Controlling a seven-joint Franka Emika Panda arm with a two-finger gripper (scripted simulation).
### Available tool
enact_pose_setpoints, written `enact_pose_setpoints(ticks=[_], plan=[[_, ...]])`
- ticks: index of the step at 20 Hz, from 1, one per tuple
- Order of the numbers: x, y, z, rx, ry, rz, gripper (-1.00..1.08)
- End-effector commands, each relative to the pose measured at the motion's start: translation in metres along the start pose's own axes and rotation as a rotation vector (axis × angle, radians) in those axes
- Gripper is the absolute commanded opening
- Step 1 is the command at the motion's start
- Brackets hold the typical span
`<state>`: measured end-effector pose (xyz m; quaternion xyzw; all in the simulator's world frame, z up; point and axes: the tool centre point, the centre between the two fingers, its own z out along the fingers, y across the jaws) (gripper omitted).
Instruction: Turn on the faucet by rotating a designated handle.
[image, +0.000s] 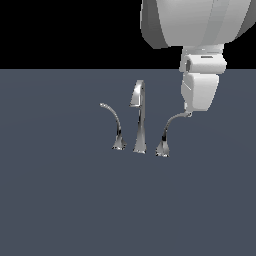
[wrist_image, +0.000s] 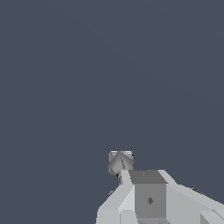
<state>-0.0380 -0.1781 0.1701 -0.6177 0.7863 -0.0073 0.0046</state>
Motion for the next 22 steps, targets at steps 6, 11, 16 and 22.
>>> enact_pose_setpoints(ticks=[6, 11, 16, 22], plan=[[-0.010, 0.031, -0.001, -0.016, -0.002, -0.003, -1.00], [-0.008, 0.034, 0.000, -0.012, 0.000, 0.008, -1.00], [-0.032, 0.046, -0.001, -0.014, -0.001, 0.003, -1.00], [-0.056, 0.058, -0.001, -0.017, -0.002, -0.001, -1.00]])
